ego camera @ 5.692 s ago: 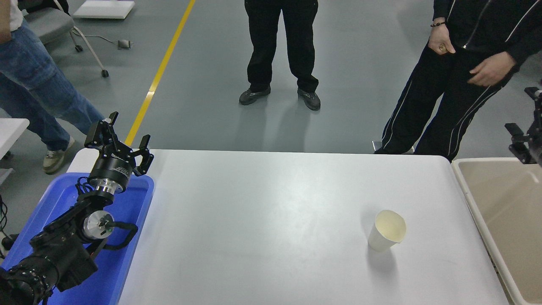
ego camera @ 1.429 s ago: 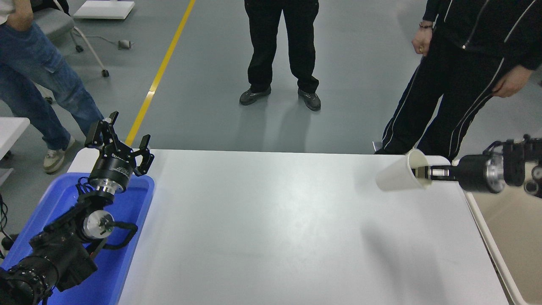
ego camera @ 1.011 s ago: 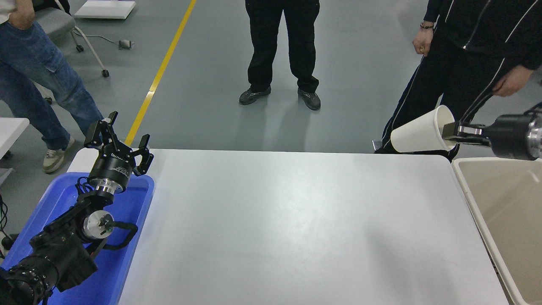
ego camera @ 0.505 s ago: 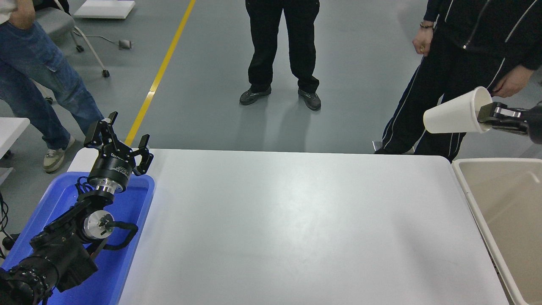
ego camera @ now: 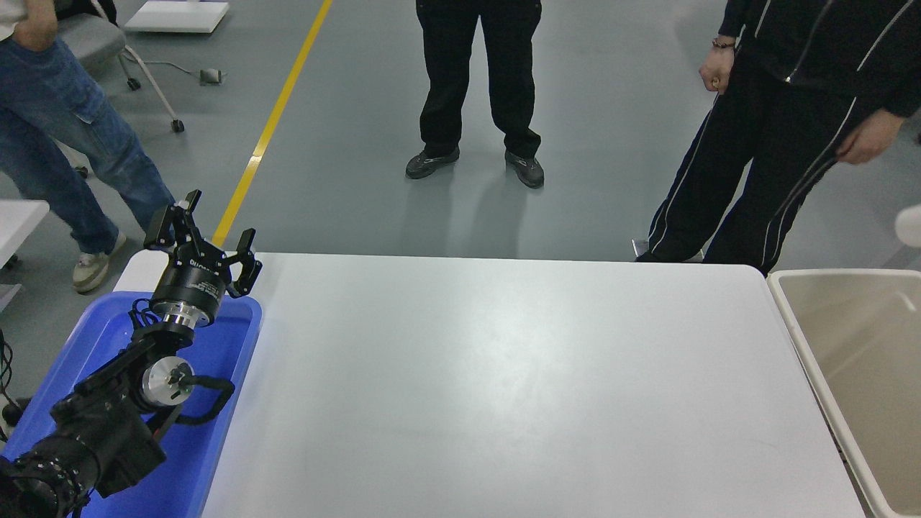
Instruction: Dispose of the paper cup in the dustbin
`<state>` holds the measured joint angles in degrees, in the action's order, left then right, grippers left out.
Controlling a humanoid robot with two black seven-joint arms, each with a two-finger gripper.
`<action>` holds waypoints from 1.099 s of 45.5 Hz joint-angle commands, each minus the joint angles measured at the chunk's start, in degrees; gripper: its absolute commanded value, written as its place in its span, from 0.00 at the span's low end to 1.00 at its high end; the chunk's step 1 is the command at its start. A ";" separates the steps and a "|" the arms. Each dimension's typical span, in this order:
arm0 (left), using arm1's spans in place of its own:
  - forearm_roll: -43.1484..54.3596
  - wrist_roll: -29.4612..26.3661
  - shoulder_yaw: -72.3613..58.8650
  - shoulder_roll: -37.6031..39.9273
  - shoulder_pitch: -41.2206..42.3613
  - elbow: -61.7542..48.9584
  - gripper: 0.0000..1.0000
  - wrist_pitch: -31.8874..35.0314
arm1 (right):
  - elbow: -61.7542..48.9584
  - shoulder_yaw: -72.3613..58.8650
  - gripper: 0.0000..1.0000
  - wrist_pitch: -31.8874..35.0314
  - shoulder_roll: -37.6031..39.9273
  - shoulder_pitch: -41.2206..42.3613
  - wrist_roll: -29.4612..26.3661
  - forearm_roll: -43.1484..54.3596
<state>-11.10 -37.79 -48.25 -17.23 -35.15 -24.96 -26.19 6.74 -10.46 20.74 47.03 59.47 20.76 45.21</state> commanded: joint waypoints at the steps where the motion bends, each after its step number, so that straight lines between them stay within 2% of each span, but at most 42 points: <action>1: 0.03 0.00 -0.01 0.00 0.00 0.00 1.00 0.00 | -11.40 0.08 0.00 -0.79 -5.71 -5.24 -6.34 -4.16; 23: -0.06 0.00 -0.01 0.00 0.00 0.00 1.00 0.00 | -12.90 0.61 0.00 -8.35 -14.50 -15.26 -13.99 -11.19; 35: 0.03 0.00 -0.01 0.00 0.00 0.00 1.00 0.00 | -12.90 0.79 0.00 -11.69 -18.46 -19.22 -15.40 -12.95; 50: 0.03 0.00 -0.01 0.00 0.00 0.00 1.00 0.00 | -12.81 0.96 0.00 -12.31 -18.99 -20.10 -15.49 -14.97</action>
<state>-11.08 -37.79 -48.26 -17.23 -35.16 -24.96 -26.19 -6.05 -9.55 9.24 28.97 40.65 5.76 32.15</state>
